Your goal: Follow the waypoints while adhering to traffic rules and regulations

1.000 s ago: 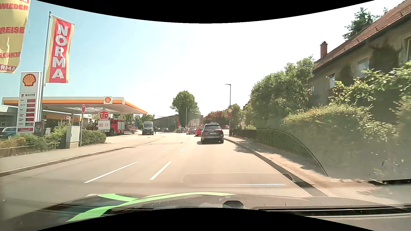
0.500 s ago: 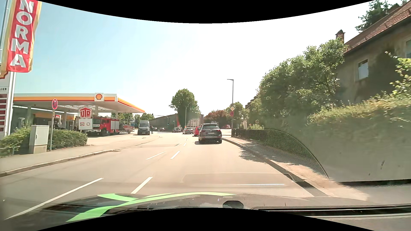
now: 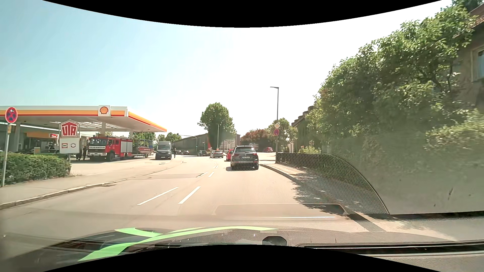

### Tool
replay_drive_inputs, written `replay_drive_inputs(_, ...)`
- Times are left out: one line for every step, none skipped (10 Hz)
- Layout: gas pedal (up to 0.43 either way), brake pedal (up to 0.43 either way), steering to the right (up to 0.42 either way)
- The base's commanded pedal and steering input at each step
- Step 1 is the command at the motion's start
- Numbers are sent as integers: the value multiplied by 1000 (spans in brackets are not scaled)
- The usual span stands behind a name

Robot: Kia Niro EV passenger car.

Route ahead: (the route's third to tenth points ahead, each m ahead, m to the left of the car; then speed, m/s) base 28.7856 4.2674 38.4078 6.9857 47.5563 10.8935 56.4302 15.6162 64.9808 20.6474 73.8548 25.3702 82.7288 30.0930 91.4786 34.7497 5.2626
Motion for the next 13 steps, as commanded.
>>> replay_drive_inputs(169,0,-11)
replay_drive_inputs(177,0,-13)
replay_drive_inputs(177,0,-14)
replay_drive_inputs(177,0,-15)
replay_drive_inputs(177,0,-16)
replay_drive_inputs(177,0,-17)
replay_drive_inputs(177,0,-19)
replay_drive_inputs(150,0,-20)
replay_drive_inputs(130,0,-24)
replay_drive_inputs(130,0,-28)
replay_drive_inputs(118,0,-32)
replay_drive_inputs(110,0,-35)
replay_drive_inputs(98,0,-35)
